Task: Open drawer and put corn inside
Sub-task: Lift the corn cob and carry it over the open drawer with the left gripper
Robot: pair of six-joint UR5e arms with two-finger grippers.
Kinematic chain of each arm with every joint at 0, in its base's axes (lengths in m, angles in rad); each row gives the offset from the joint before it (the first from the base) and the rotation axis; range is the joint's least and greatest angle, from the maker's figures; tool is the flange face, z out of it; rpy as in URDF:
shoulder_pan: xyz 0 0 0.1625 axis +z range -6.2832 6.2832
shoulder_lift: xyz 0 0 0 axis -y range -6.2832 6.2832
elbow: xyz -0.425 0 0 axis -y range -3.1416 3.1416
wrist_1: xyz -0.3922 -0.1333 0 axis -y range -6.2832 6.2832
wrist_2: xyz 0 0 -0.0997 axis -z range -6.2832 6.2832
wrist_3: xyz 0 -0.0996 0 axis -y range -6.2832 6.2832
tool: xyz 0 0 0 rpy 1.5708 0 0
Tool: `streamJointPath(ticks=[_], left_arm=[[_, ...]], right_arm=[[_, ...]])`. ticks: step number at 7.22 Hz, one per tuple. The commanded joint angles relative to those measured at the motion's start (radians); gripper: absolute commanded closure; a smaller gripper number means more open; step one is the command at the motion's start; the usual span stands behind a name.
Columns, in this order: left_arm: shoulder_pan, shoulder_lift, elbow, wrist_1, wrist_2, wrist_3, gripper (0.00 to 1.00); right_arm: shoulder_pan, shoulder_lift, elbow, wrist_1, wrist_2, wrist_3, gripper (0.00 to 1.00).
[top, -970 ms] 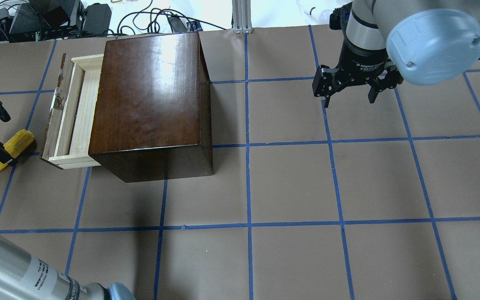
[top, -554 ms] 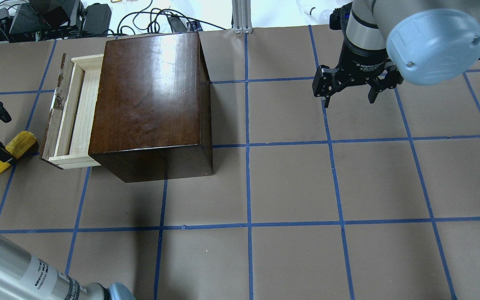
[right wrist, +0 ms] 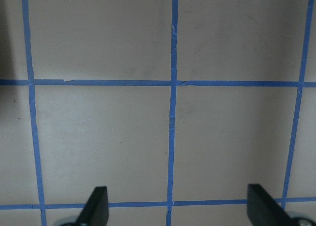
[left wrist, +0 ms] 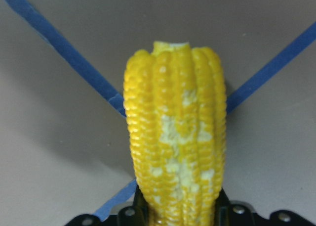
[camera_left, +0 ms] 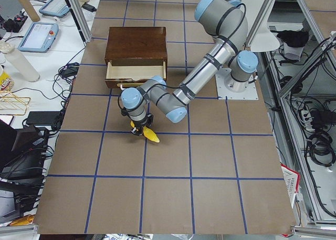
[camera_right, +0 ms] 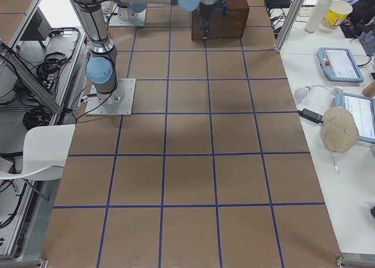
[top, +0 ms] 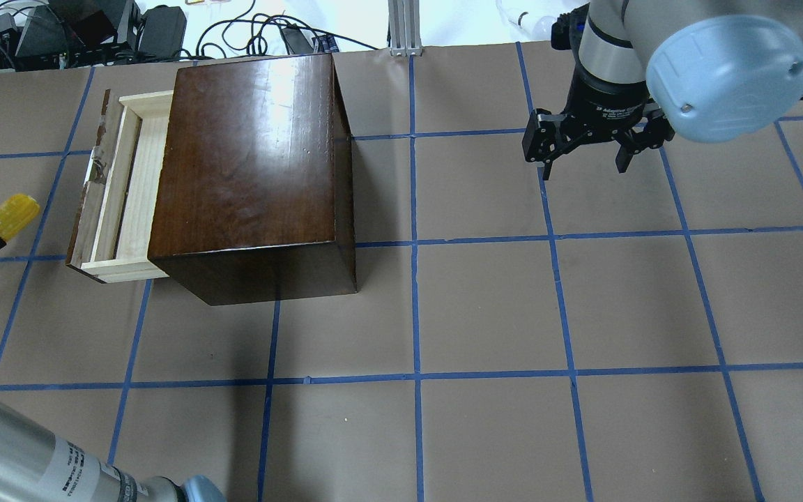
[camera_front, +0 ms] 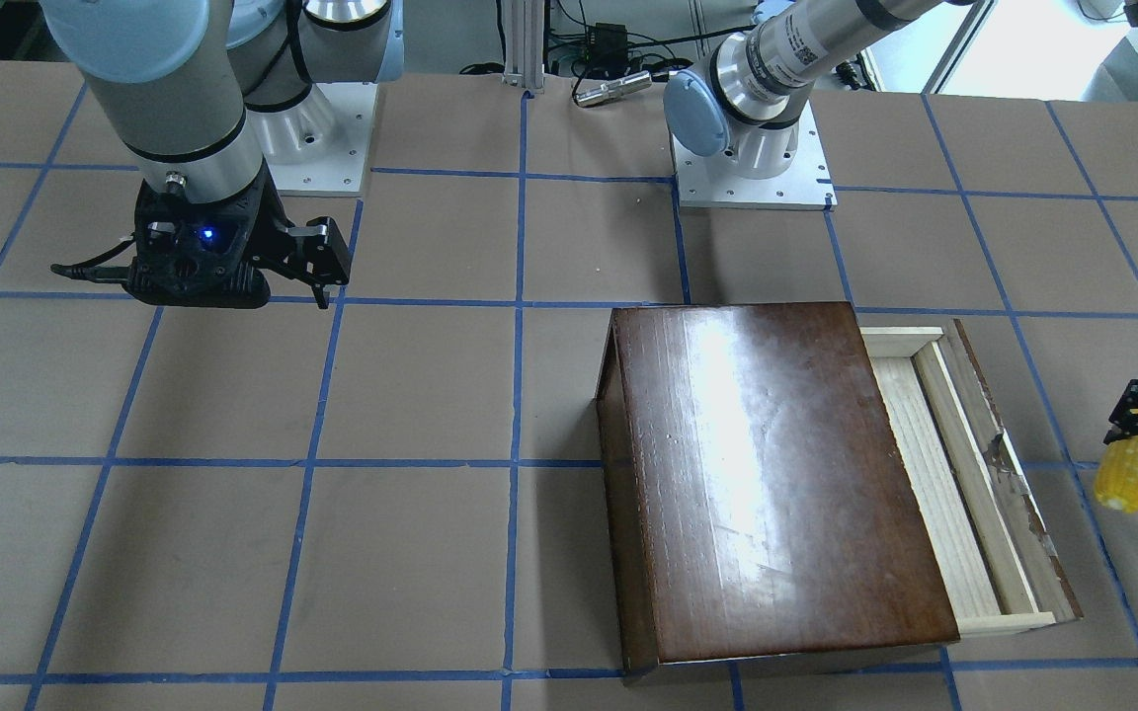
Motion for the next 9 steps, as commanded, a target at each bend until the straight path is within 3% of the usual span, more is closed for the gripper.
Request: streamJointPath(ticks=[1,3,6,9], left_arm=[[-0.076,0.066,0.116,-0.204,-0.008,-0.185,1.0],[-0.139,0.126,0.187,-0.334,-0.021,-0.373,1.0],[-0.296,0.166,0.182,-0.354,-0.061,-0.73,1.0],[-0.356,0.165,0.162,-0.408,-0.132,-1.052,1.0]], right_arm=[[0.0,0.0,0.0,0.001,0.002,0.0,0.0],[0.0,0.001,0.0,0.001,0.002,0.0,0.0],[0.0,0.001,0.0,0.0,0.003,0.0,0.0],[0.0,0.001,0.0,0.001,0.003,0.0,0.0]])
